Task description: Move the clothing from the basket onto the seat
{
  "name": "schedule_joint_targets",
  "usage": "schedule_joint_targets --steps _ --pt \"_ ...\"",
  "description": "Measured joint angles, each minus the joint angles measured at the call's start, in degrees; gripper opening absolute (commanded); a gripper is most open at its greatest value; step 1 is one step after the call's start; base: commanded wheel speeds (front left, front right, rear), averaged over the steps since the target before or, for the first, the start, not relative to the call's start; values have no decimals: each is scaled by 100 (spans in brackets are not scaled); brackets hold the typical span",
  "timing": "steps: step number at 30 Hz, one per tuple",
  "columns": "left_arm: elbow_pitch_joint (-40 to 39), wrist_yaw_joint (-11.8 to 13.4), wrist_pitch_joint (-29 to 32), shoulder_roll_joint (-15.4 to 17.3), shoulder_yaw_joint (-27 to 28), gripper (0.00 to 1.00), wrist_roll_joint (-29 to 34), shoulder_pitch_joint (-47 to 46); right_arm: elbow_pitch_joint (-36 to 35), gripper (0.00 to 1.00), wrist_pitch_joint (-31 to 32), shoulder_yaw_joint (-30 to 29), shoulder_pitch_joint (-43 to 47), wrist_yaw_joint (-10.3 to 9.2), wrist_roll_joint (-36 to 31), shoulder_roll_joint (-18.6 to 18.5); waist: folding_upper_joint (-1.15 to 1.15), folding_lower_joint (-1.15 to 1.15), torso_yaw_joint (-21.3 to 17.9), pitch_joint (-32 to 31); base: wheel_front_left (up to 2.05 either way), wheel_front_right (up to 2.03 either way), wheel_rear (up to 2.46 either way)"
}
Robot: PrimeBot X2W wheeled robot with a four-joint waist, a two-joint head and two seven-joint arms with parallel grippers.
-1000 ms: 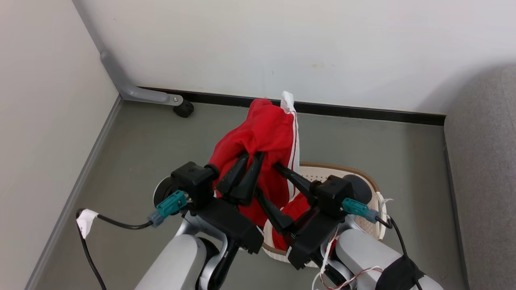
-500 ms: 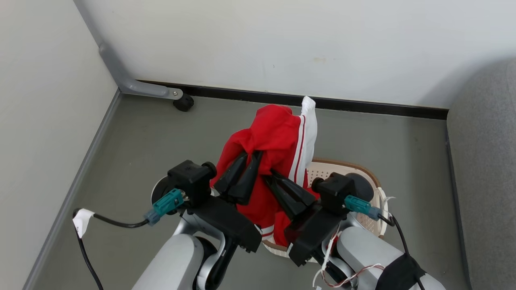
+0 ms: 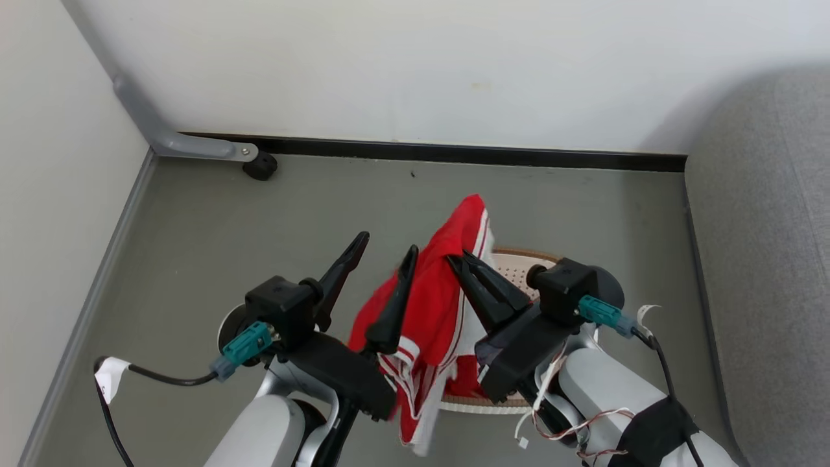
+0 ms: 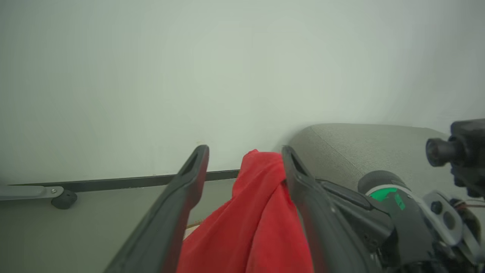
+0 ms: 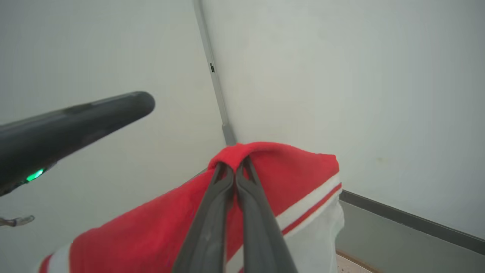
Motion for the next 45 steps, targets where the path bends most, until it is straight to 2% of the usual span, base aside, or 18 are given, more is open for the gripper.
schedule_joint_targets --steps 7,19,45 --pt "-59 -59 -1 44 -116 100 2 175 2 0 0 -254 30 55 -148 1 0 0 -256 21 0 0 0" --pt "-161 -162 -35 314 -198 100 23 398 -100 0 0 -582 180 121 -385 -31 0 0 -797 13 0 0 0" --pt "-376 -263 -201 407 -347 100 26 683 -928 0 0 -1246 986 123 -960 -625 0 -1 -2161 -258 0 0 0"
